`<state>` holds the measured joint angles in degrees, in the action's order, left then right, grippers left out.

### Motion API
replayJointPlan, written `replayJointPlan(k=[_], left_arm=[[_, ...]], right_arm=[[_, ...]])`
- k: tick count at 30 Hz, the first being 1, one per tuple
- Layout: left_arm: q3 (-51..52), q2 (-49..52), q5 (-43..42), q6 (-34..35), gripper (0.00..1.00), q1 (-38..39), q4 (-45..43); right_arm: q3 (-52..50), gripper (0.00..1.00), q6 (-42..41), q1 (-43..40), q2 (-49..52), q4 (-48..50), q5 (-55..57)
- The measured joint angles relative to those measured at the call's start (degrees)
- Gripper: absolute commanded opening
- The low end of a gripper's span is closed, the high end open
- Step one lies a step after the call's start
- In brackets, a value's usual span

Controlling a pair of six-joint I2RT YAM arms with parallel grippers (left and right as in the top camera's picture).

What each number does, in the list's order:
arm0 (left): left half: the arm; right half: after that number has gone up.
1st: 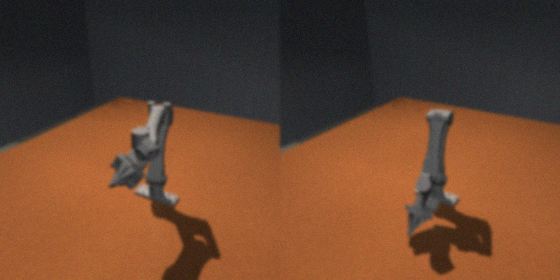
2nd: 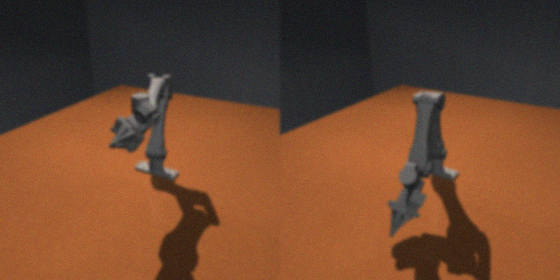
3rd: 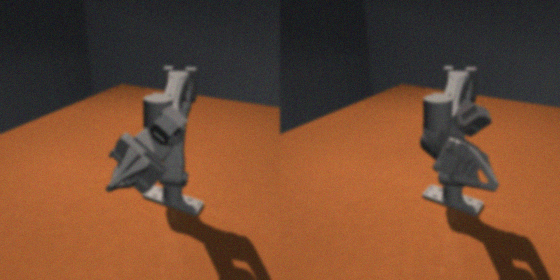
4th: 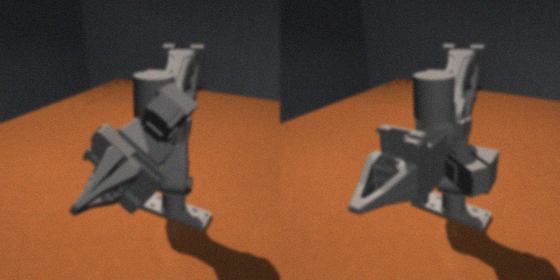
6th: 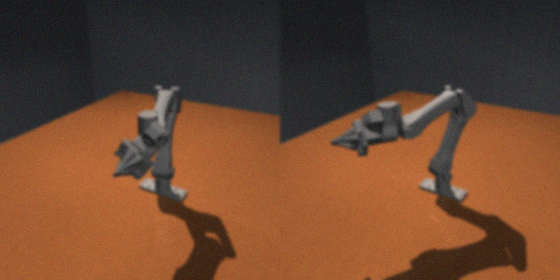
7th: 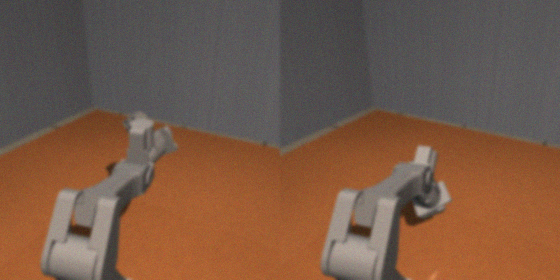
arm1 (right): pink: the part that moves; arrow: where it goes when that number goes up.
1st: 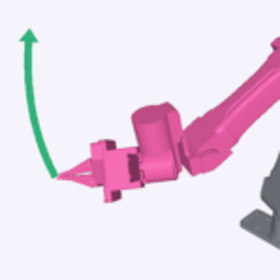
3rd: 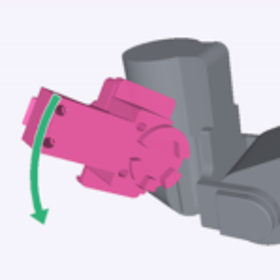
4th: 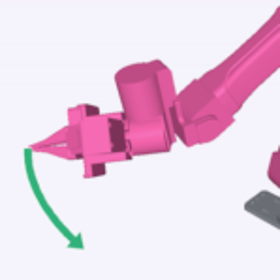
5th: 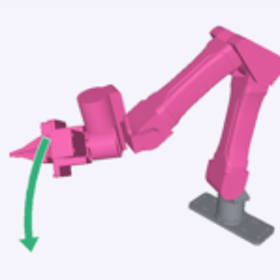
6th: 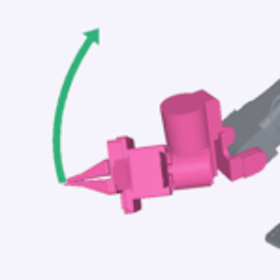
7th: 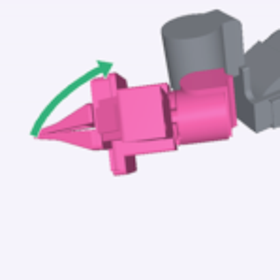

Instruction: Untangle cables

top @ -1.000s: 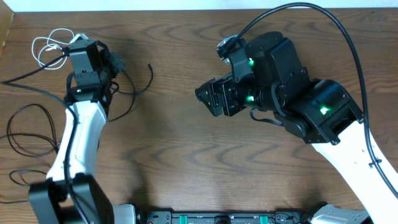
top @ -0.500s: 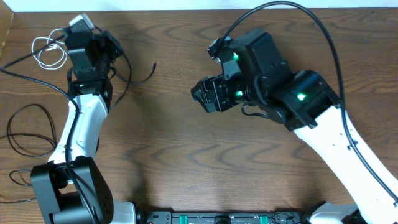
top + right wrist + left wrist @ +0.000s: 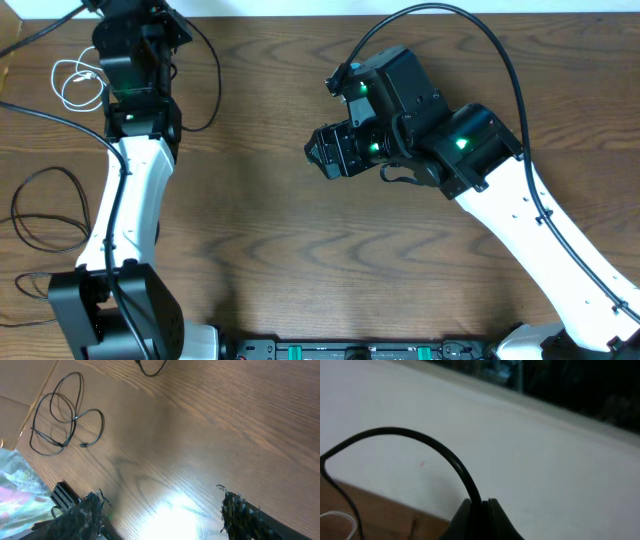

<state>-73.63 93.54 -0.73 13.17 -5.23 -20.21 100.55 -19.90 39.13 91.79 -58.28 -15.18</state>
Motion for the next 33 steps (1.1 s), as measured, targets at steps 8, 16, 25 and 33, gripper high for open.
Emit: replayJointPlan(k=[8, 16, 25, 33], left_arm=[[-0.4, 13.2, 5.2, -2.7, 0.08, 0.0, 5.1], [-0.3, 18.7, 5.4, -3.0, 0.08, 0.0, 6.7], [-0.3, 18.7, -1.1, -5.0, 0.08, 0.8, 7.6], [-0.3, 18.7, -4.9, -17.3, 0.08, 6.1, 11.2]], right_arm=[[0.0, 0.73, 0.0, 0.0, 0.0, -2.2, 0.0], [0.0, 0.74, 0.0, 0.0, 0.0, -2.3, 0.7], [0.0, 0.74, 0.0, 0.0, 0.0, -1.6, 2.1], [0.0, 0.72, 0.0, 0.0, 0.0, -1.5, 2.2]])
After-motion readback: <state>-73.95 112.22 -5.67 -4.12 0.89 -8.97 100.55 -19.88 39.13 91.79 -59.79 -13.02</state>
